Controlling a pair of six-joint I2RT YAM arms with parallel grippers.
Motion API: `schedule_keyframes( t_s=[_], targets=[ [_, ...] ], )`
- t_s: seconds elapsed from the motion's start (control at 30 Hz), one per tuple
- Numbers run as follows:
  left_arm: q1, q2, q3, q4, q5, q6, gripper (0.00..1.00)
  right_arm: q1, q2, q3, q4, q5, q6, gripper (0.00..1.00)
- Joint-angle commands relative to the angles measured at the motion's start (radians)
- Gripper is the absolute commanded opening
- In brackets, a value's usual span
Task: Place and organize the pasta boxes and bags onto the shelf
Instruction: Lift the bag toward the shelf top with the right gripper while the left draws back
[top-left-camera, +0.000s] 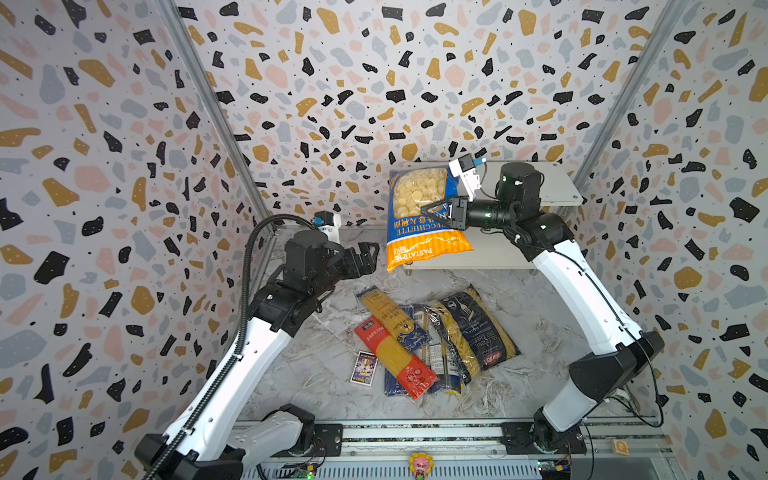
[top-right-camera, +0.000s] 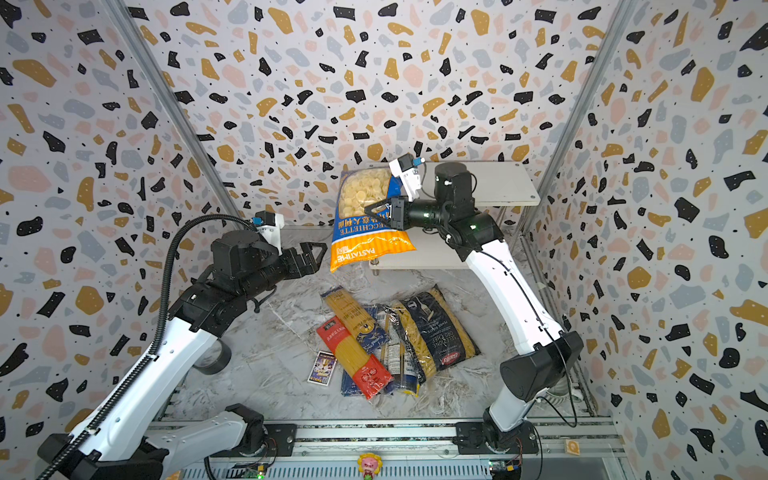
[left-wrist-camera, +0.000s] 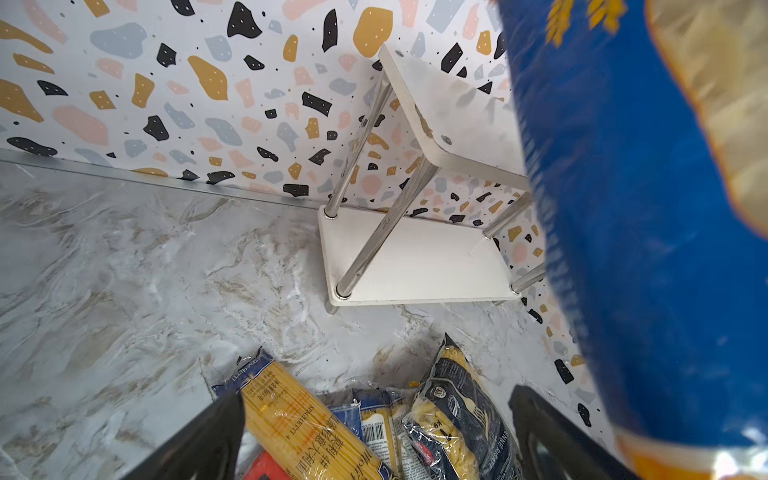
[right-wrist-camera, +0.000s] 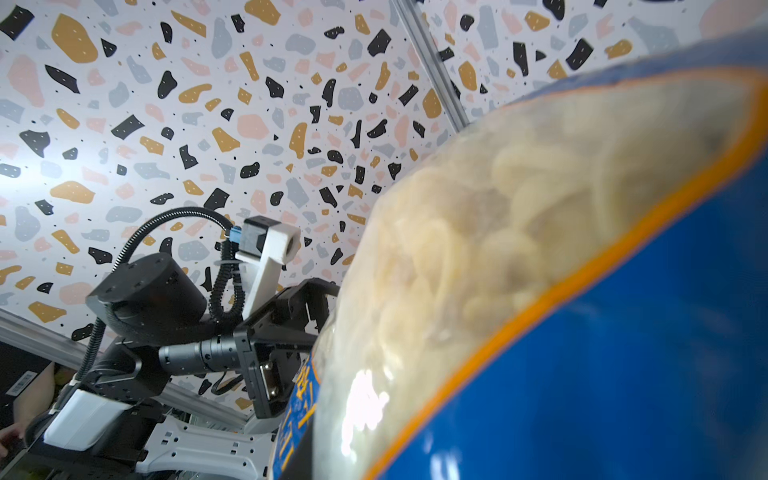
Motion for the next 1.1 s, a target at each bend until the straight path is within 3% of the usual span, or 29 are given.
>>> schedule_keyframes(
  t_s=[0.0, 0.17, 0.33, 0.6, 0.87, 1.07],
  targets=[
    [0.004, 0.000, 0.009, 0.044, 0.018, 0.015, 1.00, -0.045, 0.003, 0.087, 0.186, 0.104, 0.002, 0.14],
    [0.004, 0.003, -0.006, 0.062, 0.020, 0.010, 1.00, -0.087, 0.038, 0.055, 0.397, 0.239, 0.066, 0.14],
    [0.002, 0.000, -0.028, 0.079, 0.021, 0.008, 1.00, -0.119, 0.115, 0.094, 0.495, 0.341, 0.147, 0.14],
    [0.004, -0.006, -0.078, 0.122, 0.036, -0.012, 1.00, -0.036, 0.001, -0.229, 0.870, 0.666, 0.111, 0.14],
    [0.004, -0.026, -0.088, 0.115, 0.018, 0.005, 1.00, -0.037, 0.038, -0.149, 0.796, 0.719, 0.078, 0.15],
    [0.005, -0.027, -0.117, 0.139, 0.022, -0.005, 1.00, 0.028, 0.016, -0.208, 0.868, 0.968, -0.013, 0.15]
  ],
)
